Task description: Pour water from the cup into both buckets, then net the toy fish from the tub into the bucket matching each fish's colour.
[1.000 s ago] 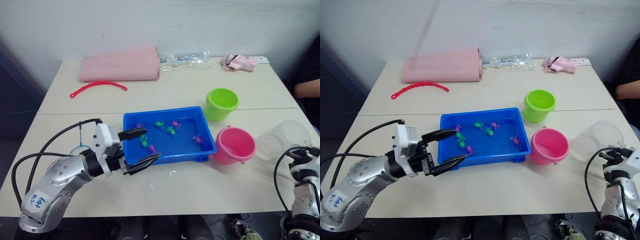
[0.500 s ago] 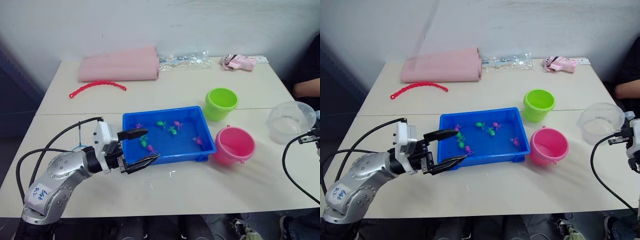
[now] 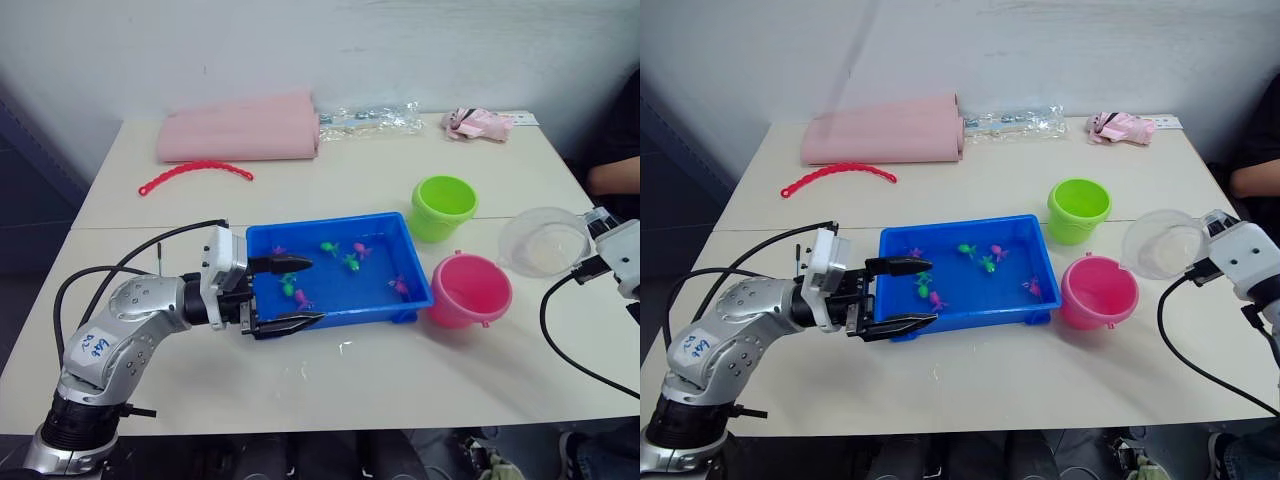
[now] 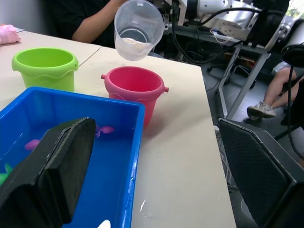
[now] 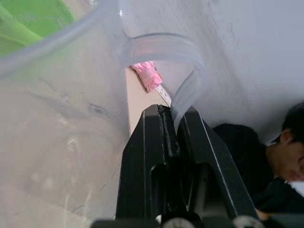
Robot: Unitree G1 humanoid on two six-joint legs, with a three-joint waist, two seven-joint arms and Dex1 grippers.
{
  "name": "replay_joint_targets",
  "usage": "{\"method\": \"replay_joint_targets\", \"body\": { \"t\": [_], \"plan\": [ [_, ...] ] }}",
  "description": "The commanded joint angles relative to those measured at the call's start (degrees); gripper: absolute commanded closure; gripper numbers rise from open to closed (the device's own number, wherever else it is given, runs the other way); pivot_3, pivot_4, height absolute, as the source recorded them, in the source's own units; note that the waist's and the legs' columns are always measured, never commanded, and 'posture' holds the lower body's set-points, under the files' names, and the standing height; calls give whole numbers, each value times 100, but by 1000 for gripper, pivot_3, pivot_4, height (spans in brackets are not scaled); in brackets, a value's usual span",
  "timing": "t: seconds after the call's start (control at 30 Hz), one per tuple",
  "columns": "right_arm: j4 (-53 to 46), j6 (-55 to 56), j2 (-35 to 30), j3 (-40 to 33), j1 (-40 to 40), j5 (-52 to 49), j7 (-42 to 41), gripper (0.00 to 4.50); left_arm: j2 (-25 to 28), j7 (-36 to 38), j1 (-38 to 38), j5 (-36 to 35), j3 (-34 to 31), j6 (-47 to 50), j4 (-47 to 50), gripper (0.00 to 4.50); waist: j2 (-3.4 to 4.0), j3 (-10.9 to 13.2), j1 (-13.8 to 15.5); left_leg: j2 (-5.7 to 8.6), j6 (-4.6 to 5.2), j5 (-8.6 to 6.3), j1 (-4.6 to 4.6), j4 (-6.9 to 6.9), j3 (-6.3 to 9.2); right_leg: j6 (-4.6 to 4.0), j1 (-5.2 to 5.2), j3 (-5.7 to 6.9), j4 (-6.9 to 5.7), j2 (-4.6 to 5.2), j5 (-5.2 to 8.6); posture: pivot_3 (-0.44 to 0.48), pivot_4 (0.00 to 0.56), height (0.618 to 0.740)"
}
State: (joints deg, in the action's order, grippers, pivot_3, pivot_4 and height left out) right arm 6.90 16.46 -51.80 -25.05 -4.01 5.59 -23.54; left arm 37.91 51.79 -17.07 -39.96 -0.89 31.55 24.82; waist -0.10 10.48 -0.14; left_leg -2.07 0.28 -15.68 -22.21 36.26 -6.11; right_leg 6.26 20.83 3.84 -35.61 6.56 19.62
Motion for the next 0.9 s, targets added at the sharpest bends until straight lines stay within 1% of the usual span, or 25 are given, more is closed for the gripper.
{"method": "replay_joint_targets", "body": {
  "t": [0.03, 0.2, 0.4, 0.7, 0.9],
  "plan": [
    [64, 489, -232, -40, -108, 163, 116, 4425, -40, 43, -31, 87, 18, -135, 66, 0, 0, 0, -1, 0, 0, 0, 0, 0, 0, 0, 0, 0, 0, 0, 0, 0, 150, 740],
    [273, 934, -303, 51, -66, 447, 252, 4425, -56, 40, 15, 247, 24, -234, 59, 0, -1, 1, -5, -1, 0, 0, 0, 2, -1, 0, 0, -3, 0, 0, 0, 0, 150, 740],
    [269, 966, -237, 106, -77, 746, 560, 4425, -91, 25, 72, 305, 22, -286, 77, 0, -1, 1, -5, -2, -1, 1, 0, 5, -2, 0, 1, -12, -3, 0, 0, 0, 150, 740],
    [235, 1290, -298, 163, -121, 1494, 1283, 4425, -156, 14, 56, 362, 17, -337, 31, 0, -1, 0, -7, -2, -3, 2, 0, 10, -2, 0, 1, -14, -7, 0, 0, 0, 150, 740],
    [321, 1496, -383, 240, -165, 1771, 1540, 4425, -196, 21, 43, 422, 35, -404, -23, 0, -1, 0, -10, -4, -4, 2, 0, 16, -2, 0, 1, -14, -12, -1, 0, 0, 150, 740]
  ]
}}
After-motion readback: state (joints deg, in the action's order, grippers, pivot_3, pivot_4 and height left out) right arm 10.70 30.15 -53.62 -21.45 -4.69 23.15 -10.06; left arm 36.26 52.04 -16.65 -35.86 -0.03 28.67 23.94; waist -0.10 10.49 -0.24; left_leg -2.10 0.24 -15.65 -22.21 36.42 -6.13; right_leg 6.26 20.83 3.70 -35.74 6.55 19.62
